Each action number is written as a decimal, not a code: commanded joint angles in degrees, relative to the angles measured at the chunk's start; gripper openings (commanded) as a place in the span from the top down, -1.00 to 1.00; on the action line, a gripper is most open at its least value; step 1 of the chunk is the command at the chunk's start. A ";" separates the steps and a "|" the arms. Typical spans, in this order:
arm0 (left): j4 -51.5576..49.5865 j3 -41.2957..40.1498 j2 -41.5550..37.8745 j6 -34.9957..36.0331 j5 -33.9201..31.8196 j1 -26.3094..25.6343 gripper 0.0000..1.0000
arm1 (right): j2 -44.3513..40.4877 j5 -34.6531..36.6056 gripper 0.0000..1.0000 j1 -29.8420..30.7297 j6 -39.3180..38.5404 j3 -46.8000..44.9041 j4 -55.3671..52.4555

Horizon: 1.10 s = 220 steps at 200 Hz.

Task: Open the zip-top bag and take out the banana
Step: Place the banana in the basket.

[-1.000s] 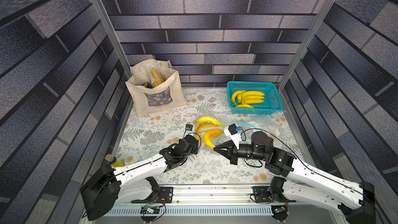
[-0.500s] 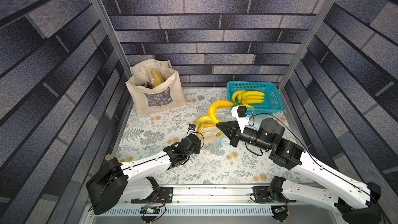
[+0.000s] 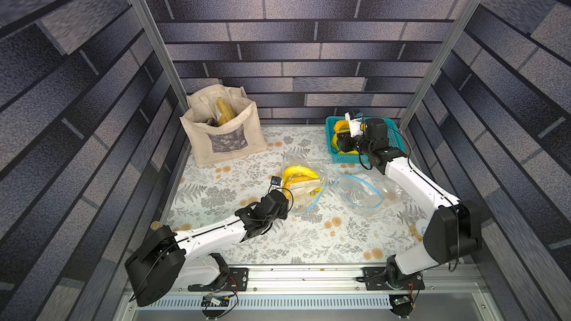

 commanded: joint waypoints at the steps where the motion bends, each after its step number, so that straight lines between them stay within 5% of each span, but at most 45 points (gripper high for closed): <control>1: 0.47 1.48 0.57 0.96 0.69 0.70 1.00 | 7.40 -2.16 1.00 -2.17 -1.99 8.61 -2.20; 50: 0.85 0.94 0.42 0.51 1.01 1.39 1.00 | 18.77 -0.12 0.94 -3.82 -3.41 17.99 -8.62; 85: 0.68 1.62 0.92 0.73 2.07 1.53 1.00 | 13.72 0.96 0.08 -3.80 -2.74 10.91 -4.33; 133: 1.80 2.00 1.29 0.43 2.72 1.58 1.00 | -5.30 -3.31 -0.31 -2.87 0.91 -2.21 -3.81; 171: 1.96 2.47 1.70 0.64 3.26 1.83 1.00 | -22.54 -0.92 -0.29 7.06 0.90 -19.18 -5.71; 220: 1.70 3.43 1.38 0.60 4.20 1.80 1.00 | -37.73 7.64 -0.14 25.59 10.06 -38.47 5.00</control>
